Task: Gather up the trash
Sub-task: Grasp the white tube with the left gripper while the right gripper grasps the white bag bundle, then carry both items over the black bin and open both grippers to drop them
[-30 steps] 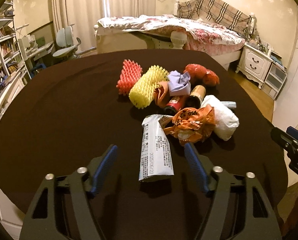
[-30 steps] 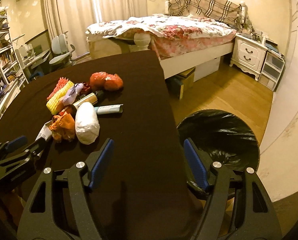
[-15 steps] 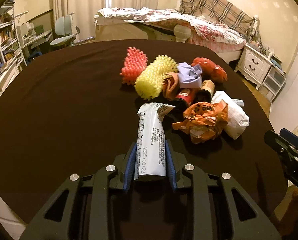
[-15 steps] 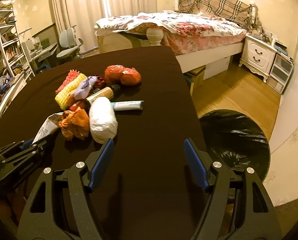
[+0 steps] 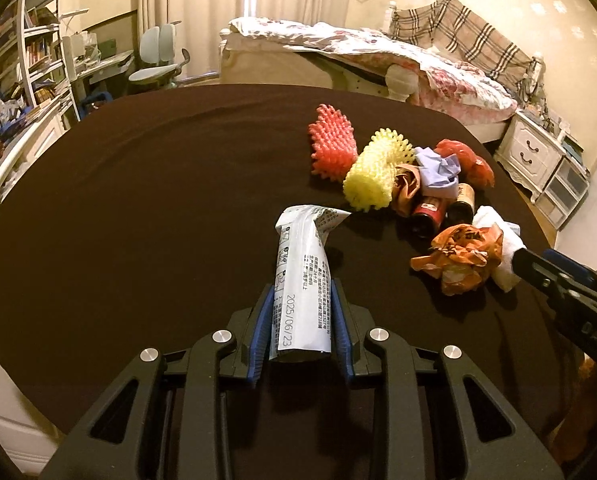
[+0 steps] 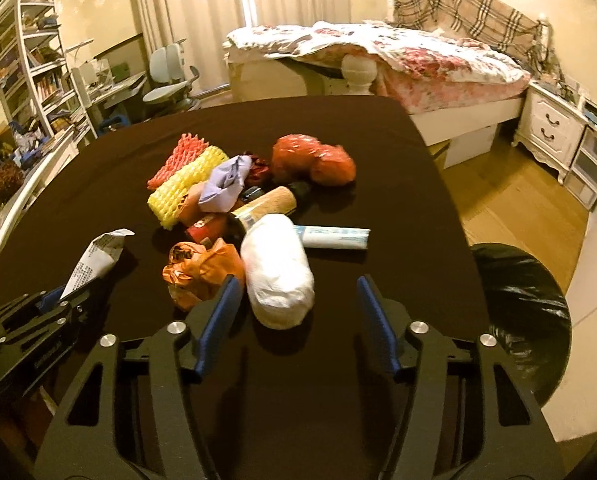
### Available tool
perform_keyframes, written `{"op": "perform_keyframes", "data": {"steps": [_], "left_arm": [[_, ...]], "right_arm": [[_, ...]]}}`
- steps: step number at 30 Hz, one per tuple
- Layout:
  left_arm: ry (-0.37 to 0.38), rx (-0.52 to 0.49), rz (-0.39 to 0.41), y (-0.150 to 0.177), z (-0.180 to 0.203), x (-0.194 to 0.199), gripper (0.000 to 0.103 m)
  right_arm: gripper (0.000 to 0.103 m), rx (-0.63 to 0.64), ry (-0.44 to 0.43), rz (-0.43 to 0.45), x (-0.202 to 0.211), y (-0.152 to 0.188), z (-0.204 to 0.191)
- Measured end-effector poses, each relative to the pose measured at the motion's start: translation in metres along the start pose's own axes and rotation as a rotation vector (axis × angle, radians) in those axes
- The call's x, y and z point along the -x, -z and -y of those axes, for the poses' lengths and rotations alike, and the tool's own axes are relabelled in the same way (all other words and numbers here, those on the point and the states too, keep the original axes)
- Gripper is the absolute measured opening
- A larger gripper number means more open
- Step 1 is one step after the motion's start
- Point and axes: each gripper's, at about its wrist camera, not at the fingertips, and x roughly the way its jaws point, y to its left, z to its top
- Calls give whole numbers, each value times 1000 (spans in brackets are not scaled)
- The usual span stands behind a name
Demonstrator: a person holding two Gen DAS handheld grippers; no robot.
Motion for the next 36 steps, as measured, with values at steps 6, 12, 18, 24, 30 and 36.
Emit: {"op": "perform_keyframes", "data": {"steps": [6,12,18,24,30,36], "left_arm": [[3,-7,9,-1,3,1,30],[14,-7,23,-3,8,7,30],[36,-23,48,-7,22,19,30],[82,-73,80,-12,54,32,30],[160,-166,95,-15,106,33,30],[239,-251,103,-15,163,27,30]], "right_arm": [[29,-7,-66,-37,-10,1,-3],[27,-10,-61,-7,1,3,2],[27,-37,-28,31,18,5,21],[27,-104,40,62,36,14,59],[27,-195,127,94,53,23,109],[28,-265,206,113,65,33,152]]}}
